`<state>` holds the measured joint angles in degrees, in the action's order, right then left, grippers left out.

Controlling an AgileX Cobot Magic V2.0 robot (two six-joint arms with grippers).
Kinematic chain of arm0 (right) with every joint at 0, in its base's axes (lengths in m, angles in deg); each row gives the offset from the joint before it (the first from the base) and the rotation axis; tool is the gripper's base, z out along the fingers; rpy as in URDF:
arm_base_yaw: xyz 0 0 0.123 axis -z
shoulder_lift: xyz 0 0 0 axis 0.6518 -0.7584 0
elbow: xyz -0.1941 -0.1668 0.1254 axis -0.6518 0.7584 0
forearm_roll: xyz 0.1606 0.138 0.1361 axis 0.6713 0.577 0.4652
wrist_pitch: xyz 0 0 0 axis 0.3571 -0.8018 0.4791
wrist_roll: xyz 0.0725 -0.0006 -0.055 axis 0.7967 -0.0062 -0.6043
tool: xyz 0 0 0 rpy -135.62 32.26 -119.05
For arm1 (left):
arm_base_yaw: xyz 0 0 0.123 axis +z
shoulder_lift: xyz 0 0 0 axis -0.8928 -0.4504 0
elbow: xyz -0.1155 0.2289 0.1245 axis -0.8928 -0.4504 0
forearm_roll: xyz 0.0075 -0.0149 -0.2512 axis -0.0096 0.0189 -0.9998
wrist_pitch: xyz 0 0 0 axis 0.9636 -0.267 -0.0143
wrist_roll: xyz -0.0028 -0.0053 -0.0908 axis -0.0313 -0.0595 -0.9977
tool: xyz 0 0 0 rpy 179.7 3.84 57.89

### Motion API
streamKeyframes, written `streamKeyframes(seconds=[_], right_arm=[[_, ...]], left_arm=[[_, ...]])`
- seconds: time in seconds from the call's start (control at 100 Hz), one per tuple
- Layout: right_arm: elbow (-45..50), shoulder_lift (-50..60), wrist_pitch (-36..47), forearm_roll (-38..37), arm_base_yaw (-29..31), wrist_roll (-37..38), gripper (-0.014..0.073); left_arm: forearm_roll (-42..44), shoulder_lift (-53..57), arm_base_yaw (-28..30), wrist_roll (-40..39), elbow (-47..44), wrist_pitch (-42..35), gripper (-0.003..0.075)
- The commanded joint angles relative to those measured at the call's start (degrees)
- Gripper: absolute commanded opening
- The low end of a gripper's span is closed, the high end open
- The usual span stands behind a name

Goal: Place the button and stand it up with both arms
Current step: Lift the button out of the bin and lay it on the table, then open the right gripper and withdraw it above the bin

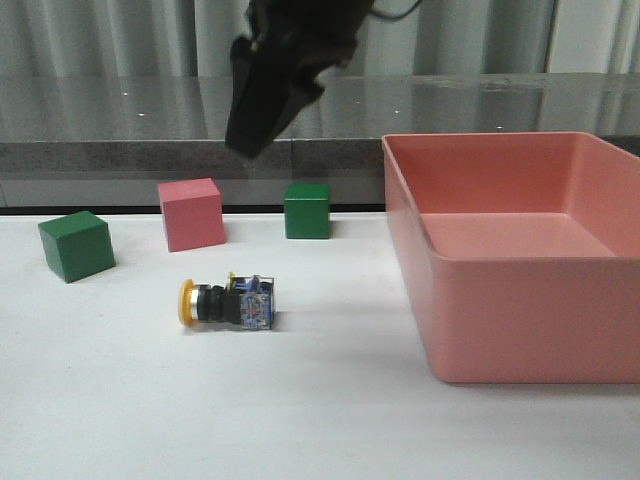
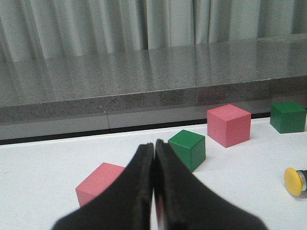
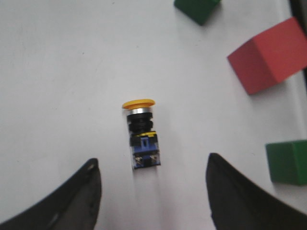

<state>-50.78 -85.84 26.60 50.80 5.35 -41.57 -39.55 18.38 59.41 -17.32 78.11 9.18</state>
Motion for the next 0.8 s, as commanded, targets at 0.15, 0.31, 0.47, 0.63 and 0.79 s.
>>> streamKeyframes(seconds=[0.15,0.31,0.47,0.63,0.79], right_arm=[[-1.82,14.29,-3.27,-0.16,7.5,10.33,0.0051],[-1.69,19.16,-5.82,-0.16,13.8,15.99,-0.0107],[0.55,23.3,-5.25,-0.42,20.76,20.27,-0.0109],[11.33,31.13,3.74,-0.9,28.52,24.13,-0.0109],[25.73,41.79,14.72,-0.9,35.15,24.78,-0.0109]], left_arm=[[0.08,1.82,0.1,-0.67,-1.72,-4.51,-0.0019],[0.08,1.82,0.1,-0.67,-1.72,-4.51,-0.0019],[0.08,1.82,0.1,-0.67,-1.72,-4.51,-0.0019],[0.08,1.82,0.1,-0.67,-1.72,-4.51,-0.0019],[0.08,1.82,0.1,-0.67,-1.72,-4.51,-0.0019]])
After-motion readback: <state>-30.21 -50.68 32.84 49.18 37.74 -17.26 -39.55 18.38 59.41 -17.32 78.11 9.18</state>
